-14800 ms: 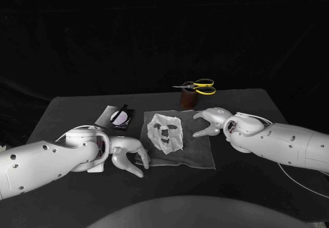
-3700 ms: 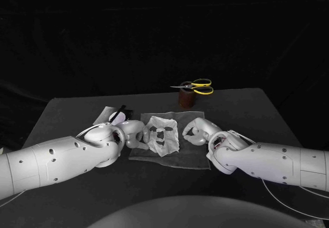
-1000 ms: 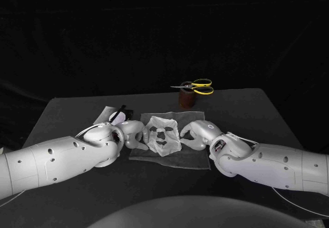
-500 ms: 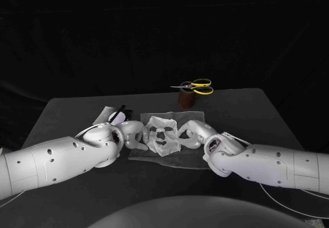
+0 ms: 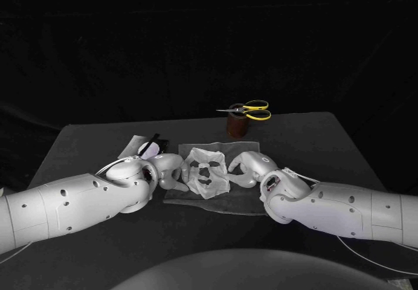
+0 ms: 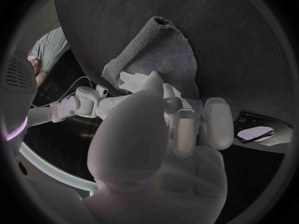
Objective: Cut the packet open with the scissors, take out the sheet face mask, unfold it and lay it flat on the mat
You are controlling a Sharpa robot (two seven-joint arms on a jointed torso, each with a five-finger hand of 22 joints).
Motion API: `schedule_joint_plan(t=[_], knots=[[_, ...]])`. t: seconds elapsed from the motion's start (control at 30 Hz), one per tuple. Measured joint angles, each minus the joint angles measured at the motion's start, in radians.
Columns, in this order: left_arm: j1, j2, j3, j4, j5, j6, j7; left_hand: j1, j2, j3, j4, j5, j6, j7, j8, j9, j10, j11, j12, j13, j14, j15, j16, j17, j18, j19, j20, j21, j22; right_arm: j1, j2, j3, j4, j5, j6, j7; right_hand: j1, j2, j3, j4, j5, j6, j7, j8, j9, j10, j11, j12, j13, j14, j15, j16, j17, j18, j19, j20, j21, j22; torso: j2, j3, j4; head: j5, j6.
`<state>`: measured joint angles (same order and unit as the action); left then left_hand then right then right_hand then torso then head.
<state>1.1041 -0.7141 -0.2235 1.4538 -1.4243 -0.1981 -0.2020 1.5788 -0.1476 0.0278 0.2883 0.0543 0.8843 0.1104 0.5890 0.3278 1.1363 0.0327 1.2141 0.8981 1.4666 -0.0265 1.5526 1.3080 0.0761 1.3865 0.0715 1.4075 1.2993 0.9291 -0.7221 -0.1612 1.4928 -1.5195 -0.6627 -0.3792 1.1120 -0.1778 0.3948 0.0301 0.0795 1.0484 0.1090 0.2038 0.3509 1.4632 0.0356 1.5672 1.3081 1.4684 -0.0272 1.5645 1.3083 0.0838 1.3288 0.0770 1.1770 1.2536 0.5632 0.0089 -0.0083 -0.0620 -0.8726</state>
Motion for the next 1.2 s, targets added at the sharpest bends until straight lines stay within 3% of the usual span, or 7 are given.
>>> schedule_joint_plan(t=[0.33,0.5,0.83,1.07,1.2], knots=[[0.0,0.0,0.0,0.001,0.001,0.001,0.0,0.0,0.0,0.0,0.0,0.0,0.0,0.0,0.0,0.0,0.0,0.0,0.0,0.0,0.0,0.0,-0.001,0.0,0.0,0.0,0.0,0.0,-0.001,-0.013,0.019,0.0,-0.003,-0.061,-0.005,-0.014,0.0,0.0,-0.026,0.015,0.0,0.008,-0.004,0.009,0.006,0.003,-0.004,-0.002,0.0,-0.004,-0.004,0.003,0.0,0.0,0.004,-0.004,0.0,0.001,0.0,0.0002,0.0001,-0.004,0.0],[0.0,0.0,0.0,0.002,0.002,0.001,0.0,0.0,0.0,0.0,0.0,0.0,0.0,0.0,0.0,0.0,0.0,0.0,0.0,-0.001,0.0,0.0,-0.001,0.0,0.0,0.0,0.0,0.0,-0.001,-0.018,0.022,0.0,-0.003,-0.073,-0.004,-0.015,0.0,0.0,-0.036,0.023,0.0,0.018,-0.014,0.023,0.011,0.003,-0.011,-0.003,-0.001,-0.001,-0.006,0.003,0.0,0.0,0.004,-0.004,0.0,0.001,0.0,0.0002,0.0006,-0.004,0.0],[0.0,-0.002,0.0,0.004,0.002,0.003,0.0,0.004,0.004,0.0,0.0,0.0,0.0,0.0,0.0,0.0,-0.002,0.002,0.005,0.0,0.0,0.0,-0.003,0.0,0.0,0.0,0.0,0.0,0.0,-0.021,0.026,0.002,-0.01,-0.112,0.004,-0.028,0.006,-0.005,-0.07,0.051,0.0,0.022,-0.011,0.036,0.023,0.003,-0.011,0.0,-0.001,-0.004,-0.011,0.002,-0.001,0.0,0.004,-0.004,-0.007,-0.002,0.0,-0.0003,0.0006,-0.004,0.0],[0.0,-0.003,0.0,0.006,0.003,0.004,0.0,0.004,0.004,0.0,0.0,0.0,0.0,0.0,0.0,0.0,-0.002,0.002,0.005,0.001,0.0,0.0,-0.003,0.0,0.0,0.0,0.0,0.0,0.001,-0.021,0.034,0.003,-0.024,-0.137,0.007,-0.035,0.044,0.016,-0.072,0.054,0.0,0.024,-0.013,0.042,0.028,0.002,-0.016,0.0,0.0,-0.004,-0.011,-0.001,-0.001,0.0,0.007,-0.007,-0.007,-0.003,0.0,0.0005,0.001,-0.003,0.0],[0.0,-0.004,0.0,0.007,0.003,0.004,0.0,0.004,0.004,0.0,0.0,0.0,0.0,0.0,-0.001,0.0,-0.002,0.002,0.005,0.001,0.0,0.0,0.0,0.0,0.0,0.0,0.0,0.0,0.001,-0.022,0.038,0.004,-0.03,-0.148,0.007,-0.036,0.106,0.044,-0.041,0.035,-0.019,0.021,-0.018,0.055,0.033,0.001,-0.023,0.0,0.0,-0.002,-0.02,0.003,-0.001,0.0,0.012,-0.013,-0.007,0.001,0.001,0.0007,0.0011,-0.002,0.0]])
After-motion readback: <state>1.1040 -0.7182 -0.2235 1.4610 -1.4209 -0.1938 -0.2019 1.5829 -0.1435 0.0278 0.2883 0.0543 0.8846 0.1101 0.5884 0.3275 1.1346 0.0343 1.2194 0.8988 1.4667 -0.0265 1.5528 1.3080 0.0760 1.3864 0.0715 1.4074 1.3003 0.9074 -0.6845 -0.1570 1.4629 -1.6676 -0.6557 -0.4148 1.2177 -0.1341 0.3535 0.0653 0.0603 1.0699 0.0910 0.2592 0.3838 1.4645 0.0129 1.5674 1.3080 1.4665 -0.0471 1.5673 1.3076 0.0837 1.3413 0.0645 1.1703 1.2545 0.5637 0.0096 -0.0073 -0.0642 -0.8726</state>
